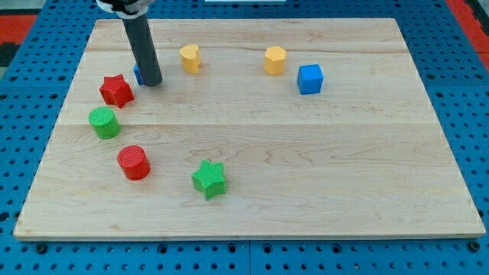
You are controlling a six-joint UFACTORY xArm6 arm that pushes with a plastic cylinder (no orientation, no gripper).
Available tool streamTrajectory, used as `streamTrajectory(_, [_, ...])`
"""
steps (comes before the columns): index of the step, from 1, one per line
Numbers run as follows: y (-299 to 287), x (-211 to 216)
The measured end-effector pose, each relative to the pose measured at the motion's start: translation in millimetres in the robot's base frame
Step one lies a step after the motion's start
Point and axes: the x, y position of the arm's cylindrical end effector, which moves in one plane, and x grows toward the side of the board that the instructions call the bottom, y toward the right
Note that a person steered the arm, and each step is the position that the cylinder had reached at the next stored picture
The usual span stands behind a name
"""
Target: Move the yellow hexagon towards yellow heart
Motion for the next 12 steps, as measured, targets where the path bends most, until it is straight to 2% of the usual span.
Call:
streamTrajectory(1, [0.2, 13.4])
streamTrajectory(3, [166.4, 68.0])
streamTrajectory(5, [275.2, 125.8])
streamTrajectory(8, [306.1, 122.1])
streamTrajectory(9, [339.3, 127.6])
streamTrajectory(10, [327.9, 73.2])
streamTrajectory(11, [312.6, -4.8])
streamTrajectory(12, [247.5, -23.3])
